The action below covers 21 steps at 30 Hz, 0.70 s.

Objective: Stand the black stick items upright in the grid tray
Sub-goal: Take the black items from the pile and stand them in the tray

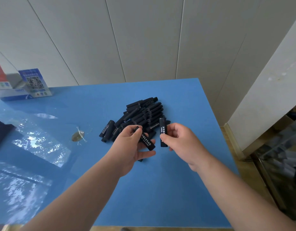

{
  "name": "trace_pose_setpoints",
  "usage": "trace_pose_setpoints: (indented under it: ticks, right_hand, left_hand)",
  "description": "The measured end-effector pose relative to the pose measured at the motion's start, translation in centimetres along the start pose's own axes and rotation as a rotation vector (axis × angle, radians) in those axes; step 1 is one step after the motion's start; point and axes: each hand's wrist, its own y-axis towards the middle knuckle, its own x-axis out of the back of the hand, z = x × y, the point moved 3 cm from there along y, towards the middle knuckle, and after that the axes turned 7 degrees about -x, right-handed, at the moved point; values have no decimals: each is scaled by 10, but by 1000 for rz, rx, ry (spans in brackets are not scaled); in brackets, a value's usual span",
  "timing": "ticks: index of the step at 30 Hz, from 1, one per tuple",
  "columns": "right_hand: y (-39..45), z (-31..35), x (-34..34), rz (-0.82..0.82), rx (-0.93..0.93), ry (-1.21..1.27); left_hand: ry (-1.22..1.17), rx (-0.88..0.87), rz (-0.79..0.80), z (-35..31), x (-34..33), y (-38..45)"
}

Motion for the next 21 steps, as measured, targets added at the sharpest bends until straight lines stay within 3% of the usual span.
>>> trace_pose_setpoints:
  ticks: [11,21]
  right_hand:
    - [8,15,-67,148,56,48]
    - [-3,44,-185,239,148,-56]
  left_hand:
    - [122,-77,-89,-15,75,-23]
    - [199,-218,-179,-42,199,-66]
